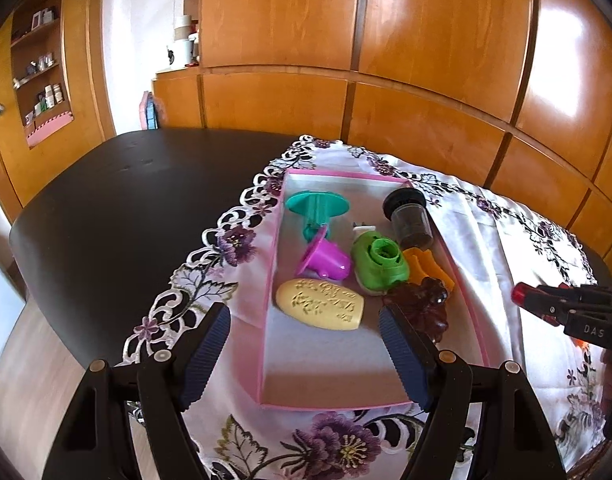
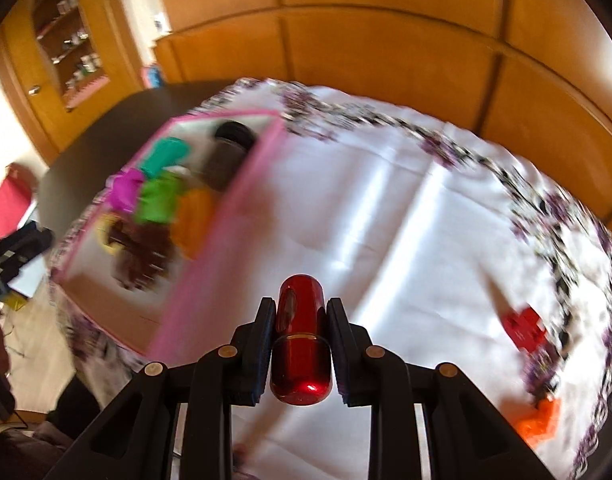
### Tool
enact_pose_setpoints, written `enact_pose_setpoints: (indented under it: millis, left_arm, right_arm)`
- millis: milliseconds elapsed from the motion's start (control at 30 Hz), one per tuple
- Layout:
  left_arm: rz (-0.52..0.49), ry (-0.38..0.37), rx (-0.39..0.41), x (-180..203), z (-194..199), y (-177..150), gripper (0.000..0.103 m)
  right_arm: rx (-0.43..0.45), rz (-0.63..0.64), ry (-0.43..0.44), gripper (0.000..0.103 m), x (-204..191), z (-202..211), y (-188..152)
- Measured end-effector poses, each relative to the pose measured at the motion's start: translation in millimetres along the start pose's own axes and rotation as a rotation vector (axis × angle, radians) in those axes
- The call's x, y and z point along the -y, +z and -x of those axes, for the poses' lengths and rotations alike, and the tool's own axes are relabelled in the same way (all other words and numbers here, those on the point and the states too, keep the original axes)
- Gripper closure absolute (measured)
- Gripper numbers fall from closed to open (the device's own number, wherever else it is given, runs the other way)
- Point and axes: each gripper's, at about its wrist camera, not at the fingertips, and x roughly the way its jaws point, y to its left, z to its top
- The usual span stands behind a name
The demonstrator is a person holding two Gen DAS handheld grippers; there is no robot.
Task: Organize rigid objects
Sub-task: 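Carry the red cylinder into the tray and open the right tool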
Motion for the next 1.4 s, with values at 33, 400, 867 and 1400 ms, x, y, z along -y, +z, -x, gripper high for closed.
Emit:
enact_pose_setpoints:
  millis: [33, 400, 867, 1400]
  left_arm:
    - [0.005, 0.003, -0.002, -2.4, -0.4, -0.9, 0.026]
    - [0.091, 0.049, -0.013, -38.0, -2.9, -4.1, 0.026]
    - [0.206, 0.134, -0.024, -89.0, -5.0, -9.2, 0.026]
    - [0.197, 0.128, -0.051, -87.9, -11.9, -15.4, 0.026]
  right_arm:
    - [0.008, 0.015, 0.021, 0.078, -10.3, 0.3, 4.9]
    - [0.040, 0.150, 0.166, 0.078, -96.6, -5.8, 32.1]
    - [-0.010, 0.257, 0.326, 0.078, -172.5, -37.3, 34.2]
    - [-0.126, 0.222, 0.324, 0.075, -187.6, -95.9, 14.1]
